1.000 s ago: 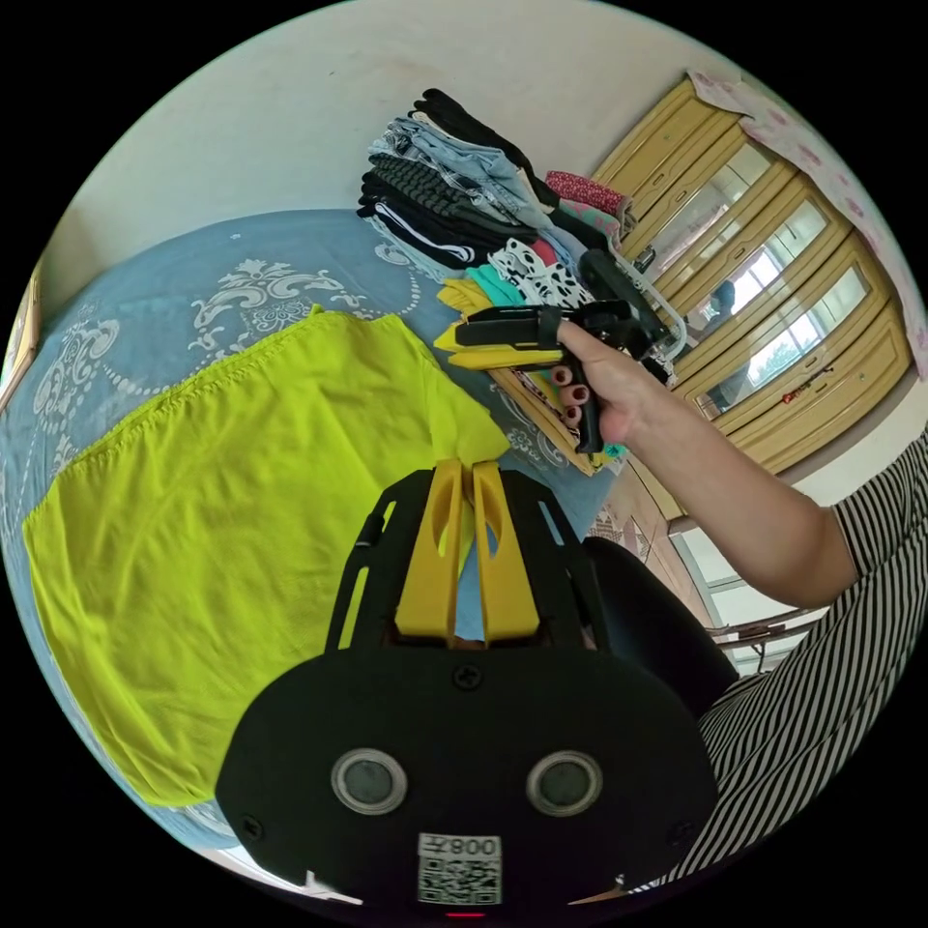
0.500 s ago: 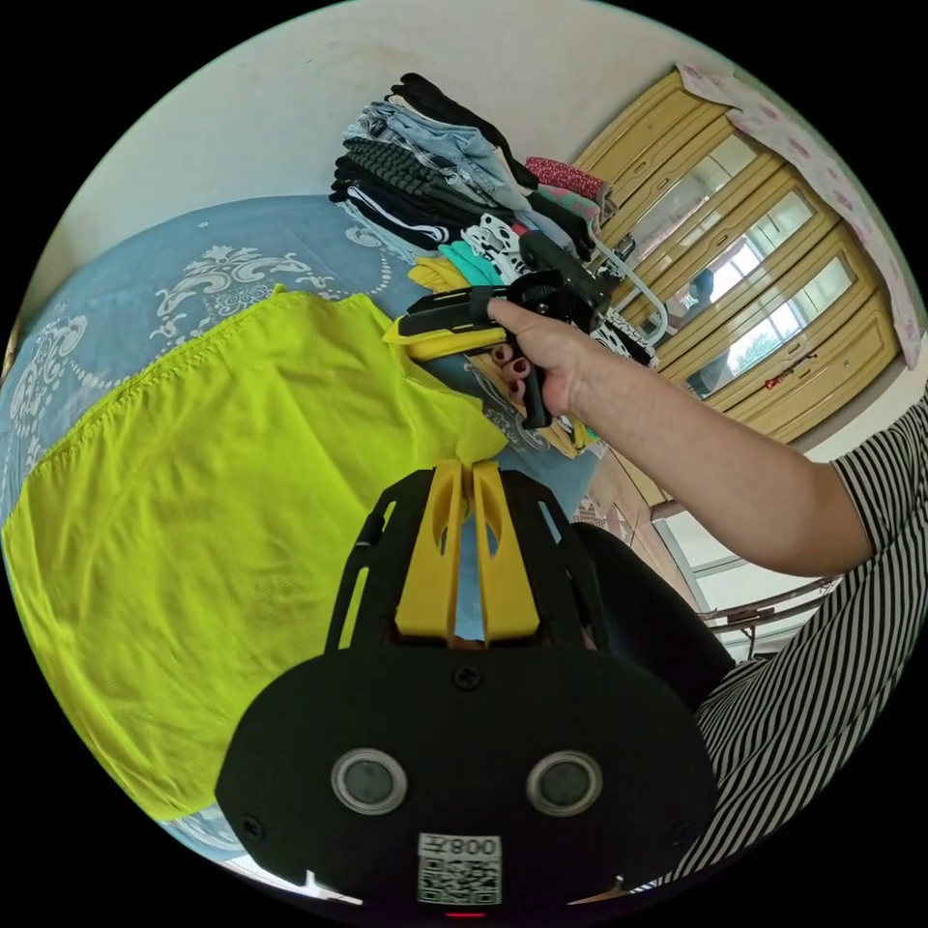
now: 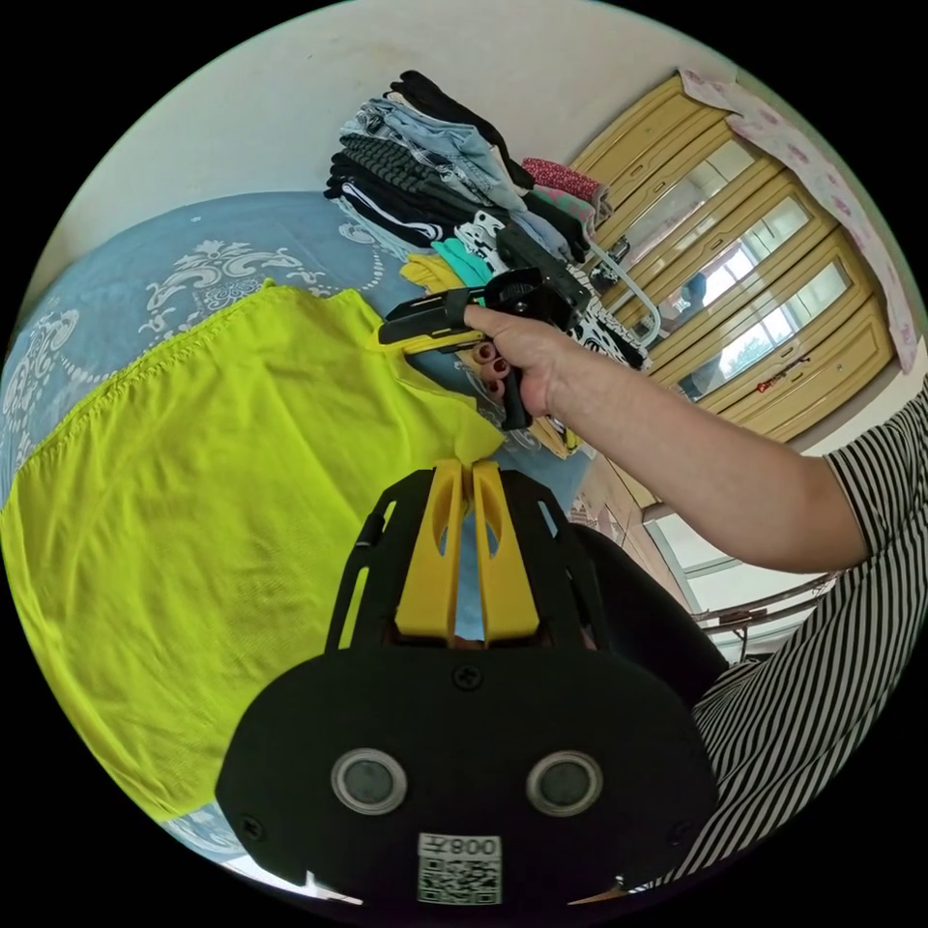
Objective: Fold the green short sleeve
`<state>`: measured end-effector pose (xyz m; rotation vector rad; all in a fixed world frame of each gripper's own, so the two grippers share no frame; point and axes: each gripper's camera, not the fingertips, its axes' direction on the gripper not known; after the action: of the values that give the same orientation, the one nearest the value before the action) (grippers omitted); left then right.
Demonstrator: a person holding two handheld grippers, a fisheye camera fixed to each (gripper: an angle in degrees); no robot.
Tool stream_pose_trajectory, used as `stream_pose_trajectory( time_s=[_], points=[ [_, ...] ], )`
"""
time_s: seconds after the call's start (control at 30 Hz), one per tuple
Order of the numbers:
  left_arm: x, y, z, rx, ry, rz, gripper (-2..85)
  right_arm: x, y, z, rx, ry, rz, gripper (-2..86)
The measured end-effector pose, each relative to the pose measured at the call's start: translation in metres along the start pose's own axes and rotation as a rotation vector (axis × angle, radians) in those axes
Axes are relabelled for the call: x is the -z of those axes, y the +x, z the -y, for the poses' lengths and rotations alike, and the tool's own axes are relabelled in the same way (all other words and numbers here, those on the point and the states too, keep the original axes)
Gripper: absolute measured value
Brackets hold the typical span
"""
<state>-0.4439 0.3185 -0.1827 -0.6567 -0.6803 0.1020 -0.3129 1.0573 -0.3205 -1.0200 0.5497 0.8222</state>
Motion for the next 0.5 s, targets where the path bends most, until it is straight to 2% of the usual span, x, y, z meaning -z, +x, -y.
stream_pose_trajectory(
  time_s=[0.3, 0.5],
  points=[
    [0.078, -0.022, -0.029, 0.039, 0.068, -0.039, 1.9, 0.041, -0.063, -0.011, 0.019, 0.1, 0.137, 0.5],
    [0.165, -0.052, -0.072, 0.117, 0.174, -0.056, 1.7, 0.055, -0.154, -0.014, 0.116, 0.145, 0.21, 0.4]
  ],
)
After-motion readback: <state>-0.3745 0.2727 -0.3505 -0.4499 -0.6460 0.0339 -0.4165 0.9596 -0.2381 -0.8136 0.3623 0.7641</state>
